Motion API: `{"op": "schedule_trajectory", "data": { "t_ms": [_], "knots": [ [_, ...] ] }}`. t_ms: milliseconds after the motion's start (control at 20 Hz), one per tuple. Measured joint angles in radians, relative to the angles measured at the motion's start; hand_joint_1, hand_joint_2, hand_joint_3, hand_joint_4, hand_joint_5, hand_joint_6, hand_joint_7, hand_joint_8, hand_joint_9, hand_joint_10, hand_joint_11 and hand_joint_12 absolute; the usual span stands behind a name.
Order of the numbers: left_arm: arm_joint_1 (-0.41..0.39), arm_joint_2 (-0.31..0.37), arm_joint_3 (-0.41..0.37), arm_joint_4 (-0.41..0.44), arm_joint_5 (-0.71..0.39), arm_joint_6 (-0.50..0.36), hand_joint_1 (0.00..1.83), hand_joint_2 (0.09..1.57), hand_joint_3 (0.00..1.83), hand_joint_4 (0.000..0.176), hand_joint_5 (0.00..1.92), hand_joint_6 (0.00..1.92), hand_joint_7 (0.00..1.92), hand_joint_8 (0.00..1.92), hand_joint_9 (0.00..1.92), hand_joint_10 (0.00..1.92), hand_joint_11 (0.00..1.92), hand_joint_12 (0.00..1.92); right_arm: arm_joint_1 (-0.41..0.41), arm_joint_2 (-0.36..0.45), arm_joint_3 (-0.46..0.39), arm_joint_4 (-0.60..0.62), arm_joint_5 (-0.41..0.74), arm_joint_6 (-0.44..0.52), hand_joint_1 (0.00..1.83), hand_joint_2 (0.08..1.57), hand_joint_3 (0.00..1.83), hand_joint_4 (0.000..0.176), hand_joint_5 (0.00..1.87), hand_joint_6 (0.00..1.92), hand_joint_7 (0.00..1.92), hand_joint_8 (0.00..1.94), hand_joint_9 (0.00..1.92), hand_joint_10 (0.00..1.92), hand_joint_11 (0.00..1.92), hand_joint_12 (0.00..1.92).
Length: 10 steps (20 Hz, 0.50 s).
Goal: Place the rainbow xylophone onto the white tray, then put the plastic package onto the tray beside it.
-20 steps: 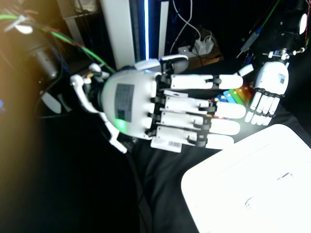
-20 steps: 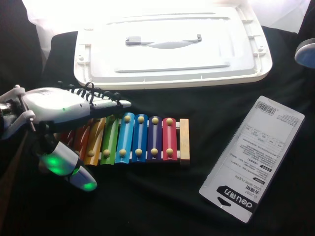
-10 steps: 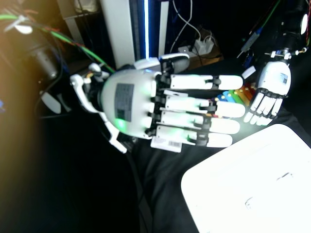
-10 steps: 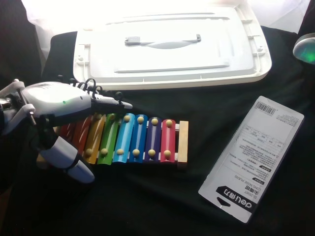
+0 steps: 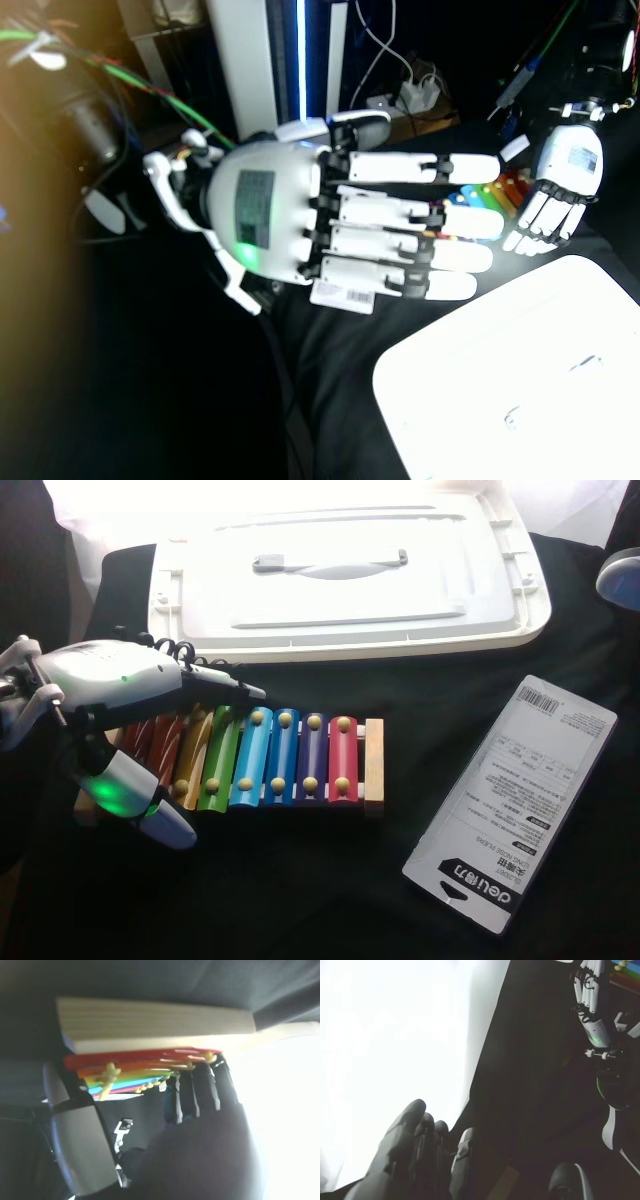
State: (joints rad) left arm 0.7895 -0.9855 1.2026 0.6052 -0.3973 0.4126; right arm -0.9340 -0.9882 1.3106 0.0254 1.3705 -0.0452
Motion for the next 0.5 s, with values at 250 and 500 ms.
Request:
{"op": "schedule_trajectory", "data": {
  "t_ms": [250,500],
  "knots": [
    [0.005,0.014,-0.012,-0.056,-0.016,0.037,1.11,1.12,0.00,0.034,0.55,0.01,0.79,0.01,0.86,0.04,0.29,1.14,0.000,0.000,0.000,-0.001,0.001,0.000,0.67,0.76,0.00,0.143,0.43,0.01,0.17,0.01,0.12,0.00,0.00,0.46],
    [0.012,0.035,-0.032,-0.083,-0.023,0.062,1.04,1.12,0.00,0.051,0.52,0.00,0.77,0.00,0.83,0.04,0.27,1.20,0.000,0.000,0.000,0.000,0.000,0.000,0.69,0.76,0.00,0.128,0.41,0.00,0.17,0.00,0.11,0.00,0.00,0.45]
  ]
}}
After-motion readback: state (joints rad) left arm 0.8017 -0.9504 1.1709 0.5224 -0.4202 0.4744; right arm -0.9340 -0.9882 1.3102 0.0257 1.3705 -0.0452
